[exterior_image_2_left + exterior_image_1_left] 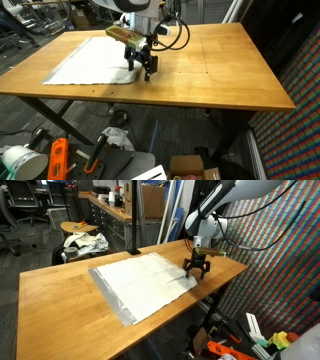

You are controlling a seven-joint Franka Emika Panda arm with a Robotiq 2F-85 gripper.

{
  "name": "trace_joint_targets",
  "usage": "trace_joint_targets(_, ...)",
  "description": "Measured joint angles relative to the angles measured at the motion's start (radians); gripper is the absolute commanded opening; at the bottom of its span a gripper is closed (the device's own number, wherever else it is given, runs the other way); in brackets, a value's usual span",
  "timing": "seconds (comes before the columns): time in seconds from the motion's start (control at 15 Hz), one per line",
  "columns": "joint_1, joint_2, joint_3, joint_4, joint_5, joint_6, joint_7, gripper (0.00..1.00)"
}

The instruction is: Fold the cloth once

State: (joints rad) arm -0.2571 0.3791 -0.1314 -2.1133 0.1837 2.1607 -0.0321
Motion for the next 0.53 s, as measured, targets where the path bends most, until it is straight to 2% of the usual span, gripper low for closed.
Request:
trace_joint_targets(0.33, -0.071, 0.010, 0.000, 0.031, 0.025, -0.111, -0.236, 1.00)
trace_joint_targets(0.53, -0.104, 0.014, 0.001, 0.040, 0.078, -0.172, -0.351, 1.00)
